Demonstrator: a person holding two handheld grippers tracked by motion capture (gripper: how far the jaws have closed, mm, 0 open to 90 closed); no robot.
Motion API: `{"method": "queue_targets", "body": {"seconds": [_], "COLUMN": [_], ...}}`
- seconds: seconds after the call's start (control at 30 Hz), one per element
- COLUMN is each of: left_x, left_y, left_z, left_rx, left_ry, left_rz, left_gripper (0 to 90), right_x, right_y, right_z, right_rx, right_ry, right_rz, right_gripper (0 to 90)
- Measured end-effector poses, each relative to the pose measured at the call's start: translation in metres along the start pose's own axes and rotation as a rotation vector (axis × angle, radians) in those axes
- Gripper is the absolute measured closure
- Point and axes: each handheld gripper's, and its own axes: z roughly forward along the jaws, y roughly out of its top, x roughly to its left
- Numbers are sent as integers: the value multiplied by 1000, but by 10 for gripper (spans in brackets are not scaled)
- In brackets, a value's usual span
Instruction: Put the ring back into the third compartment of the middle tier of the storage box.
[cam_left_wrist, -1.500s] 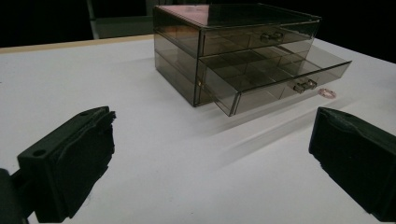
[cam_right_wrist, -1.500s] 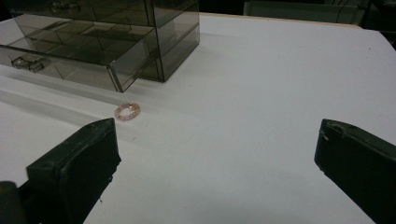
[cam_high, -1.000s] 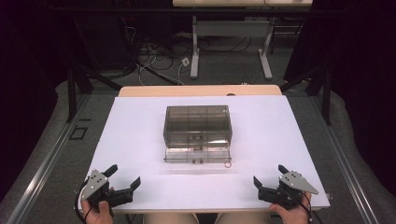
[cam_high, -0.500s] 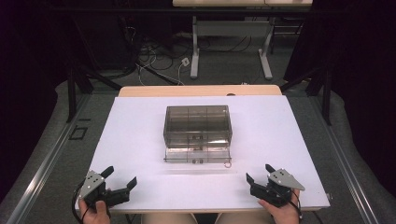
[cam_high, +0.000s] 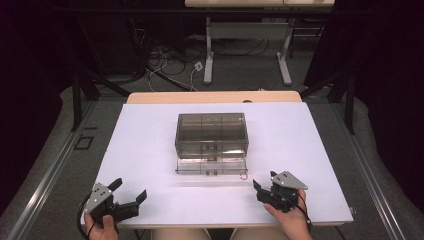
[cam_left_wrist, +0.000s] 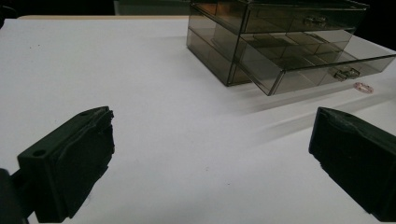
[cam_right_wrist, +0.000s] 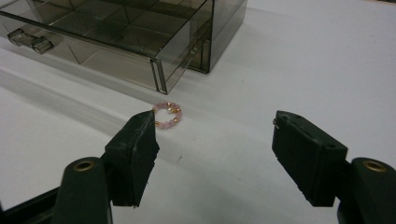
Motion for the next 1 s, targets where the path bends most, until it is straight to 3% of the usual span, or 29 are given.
{"method": "queue_targets", "body": {"seconds": [0.27, 0.47, 0.6, 1.0], "left_x": [0, 0, 0, 0], "left_y": [-1, -1, -1, -1], "left_z": [1, 2, 2, 3], "left_rx": [3, 8, 8, 17], "left_ry": [1, 3, 1, -3], "left_rz": [-3, 0, -4, 4], "left_gripper": [4, 4, 4, 4], "right_x": [5, 7, 7, 4], "right_y": [8, 10, 11, 14], "right_z": [12, 24, 29, 44], "right_rx": [24, 59, 83, 136], "right_ry": [-12, -36, -52, -62], "right_rz": [7, 40, 41, 106], "right_gripper": [393, 419, 420, 415]}}
